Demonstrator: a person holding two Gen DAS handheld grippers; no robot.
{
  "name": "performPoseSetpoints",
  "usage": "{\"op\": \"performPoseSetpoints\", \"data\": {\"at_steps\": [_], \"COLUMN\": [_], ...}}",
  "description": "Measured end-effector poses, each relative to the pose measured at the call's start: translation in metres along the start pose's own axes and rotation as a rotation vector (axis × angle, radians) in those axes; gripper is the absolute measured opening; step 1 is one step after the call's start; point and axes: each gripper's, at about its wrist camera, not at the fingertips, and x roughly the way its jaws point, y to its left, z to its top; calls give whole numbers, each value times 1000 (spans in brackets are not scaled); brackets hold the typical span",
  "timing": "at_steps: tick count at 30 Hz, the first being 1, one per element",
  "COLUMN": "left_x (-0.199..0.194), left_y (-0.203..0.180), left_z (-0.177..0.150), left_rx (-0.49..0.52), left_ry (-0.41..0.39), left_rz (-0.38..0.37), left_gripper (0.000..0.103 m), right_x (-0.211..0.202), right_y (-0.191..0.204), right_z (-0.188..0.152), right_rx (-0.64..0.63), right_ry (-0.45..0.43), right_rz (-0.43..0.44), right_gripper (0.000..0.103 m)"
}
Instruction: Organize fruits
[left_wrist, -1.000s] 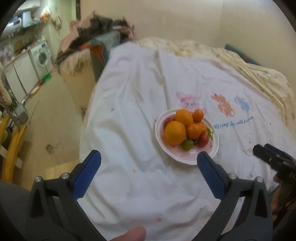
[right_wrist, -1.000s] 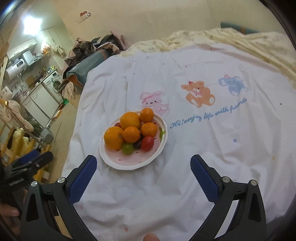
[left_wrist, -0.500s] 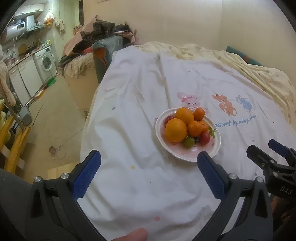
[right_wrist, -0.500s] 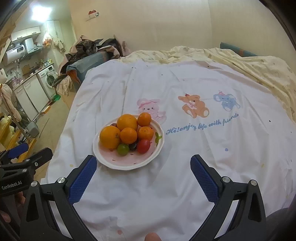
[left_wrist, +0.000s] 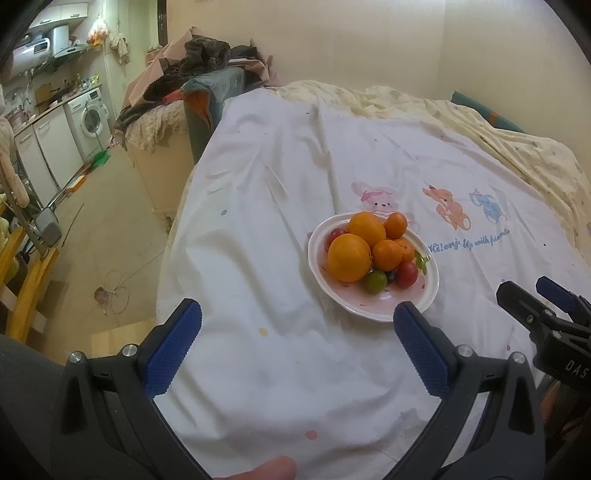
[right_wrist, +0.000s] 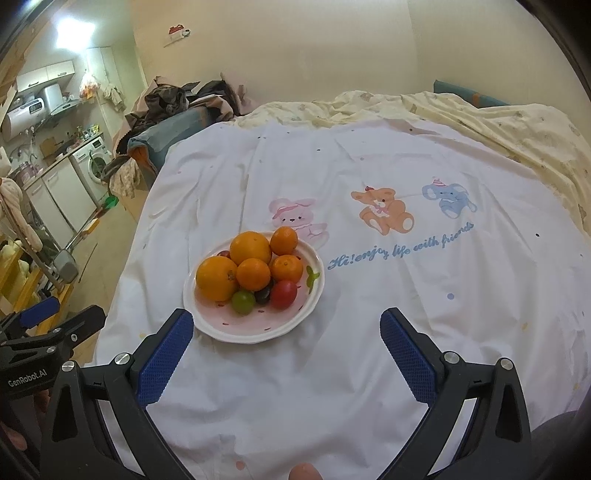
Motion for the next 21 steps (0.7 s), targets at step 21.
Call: {"op": "performPoseSetpoints", "data": {"at_steps": [21], "left_x": [1], "left_y": [2], "left_z": [-1], "left_rx": [-19], "left_ry": [5], "left_rz": [14], "left_gripper": [103], "right_x": [1], "right_y": [-1], "right_z": [0], "right_rx": [1], "right_ry": [1], "right_rz": [-5], "right_gripper": [103]}}
